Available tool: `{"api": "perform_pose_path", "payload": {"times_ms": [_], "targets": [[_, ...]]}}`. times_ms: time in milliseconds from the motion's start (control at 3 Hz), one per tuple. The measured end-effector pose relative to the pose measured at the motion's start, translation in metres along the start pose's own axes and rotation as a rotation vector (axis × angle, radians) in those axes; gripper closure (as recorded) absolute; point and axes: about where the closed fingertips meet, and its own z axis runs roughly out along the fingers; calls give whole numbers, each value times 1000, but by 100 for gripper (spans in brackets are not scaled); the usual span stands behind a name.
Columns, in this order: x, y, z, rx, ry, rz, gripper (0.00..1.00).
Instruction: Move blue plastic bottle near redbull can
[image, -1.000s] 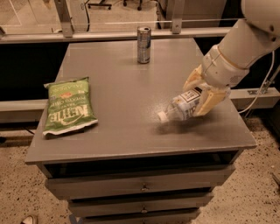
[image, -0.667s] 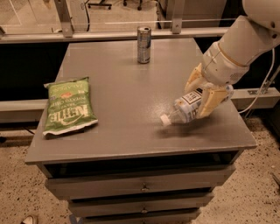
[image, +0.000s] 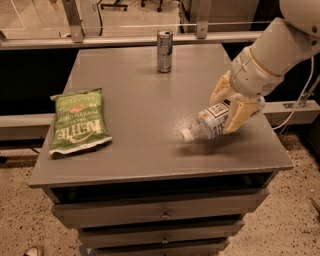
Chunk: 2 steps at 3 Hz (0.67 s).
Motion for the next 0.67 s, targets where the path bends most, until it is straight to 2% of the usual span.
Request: {"api": "perform_pose_path", "payload": {"times_ms": [333, 667], "targets": [[12, -38, 3, 94, -26, -14, 100], [28, -121, -9, 275, -52, -59, 100]]}}
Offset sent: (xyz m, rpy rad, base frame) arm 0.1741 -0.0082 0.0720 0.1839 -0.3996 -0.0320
